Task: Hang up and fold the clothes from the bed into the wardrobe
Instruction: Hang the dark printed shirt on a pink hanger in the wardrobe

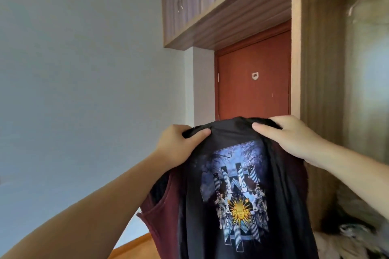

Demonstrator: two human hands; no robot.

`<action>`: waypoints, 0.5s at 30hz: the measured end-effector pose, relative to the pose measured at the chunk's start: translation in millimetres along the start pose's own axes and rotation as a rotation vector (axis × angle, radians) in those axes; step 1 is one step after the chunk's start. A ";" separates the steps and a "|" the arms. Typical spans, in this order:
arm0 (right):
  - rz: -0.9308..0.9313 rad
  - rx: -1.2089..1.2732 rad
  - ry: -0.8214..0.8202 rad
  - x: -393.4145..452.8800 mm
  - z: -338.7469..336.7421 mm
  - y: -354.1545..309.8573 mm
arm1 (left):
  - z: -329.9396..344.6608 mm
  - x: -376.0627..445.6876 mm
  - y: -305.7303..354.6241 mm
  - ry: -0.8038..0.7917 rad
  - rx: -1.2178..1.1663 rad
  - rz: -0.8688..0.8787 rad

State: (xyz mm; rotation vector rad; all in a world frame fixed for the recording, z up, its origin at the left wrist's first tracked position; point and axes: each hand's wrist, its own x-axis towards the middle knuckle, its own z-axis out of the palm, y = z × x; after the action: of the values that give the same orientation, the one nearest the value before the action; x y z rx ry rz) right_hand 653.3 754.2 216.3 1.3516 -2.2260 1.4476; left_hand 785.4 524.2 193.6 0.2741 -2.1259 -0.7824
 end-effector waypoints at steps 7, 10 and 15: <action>0.077 -0.232 0.068 -14.2 -54.6 18.9 | 58.4 44.2 3.3 -0.154 -0.065 0.193; 0.171 -0.310 0.153 -25.1 -79.0 29.3 | 90.5 57.2 19.0 -0.237 -0.107 0.260; 0.232 -0.358 0.254 -39.8 -127.2 40.1 | 137.3 78.8 56.2 -0.325 -0.183 0.333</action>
State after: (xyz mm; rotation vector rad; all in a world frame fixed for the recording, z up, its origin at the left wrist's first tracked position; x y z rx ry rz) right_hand 605.9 883.8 233.9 0.7781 -2.3785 1.1301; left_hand 633.8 593.1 215.7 -0.3176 -2.2966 -0.8572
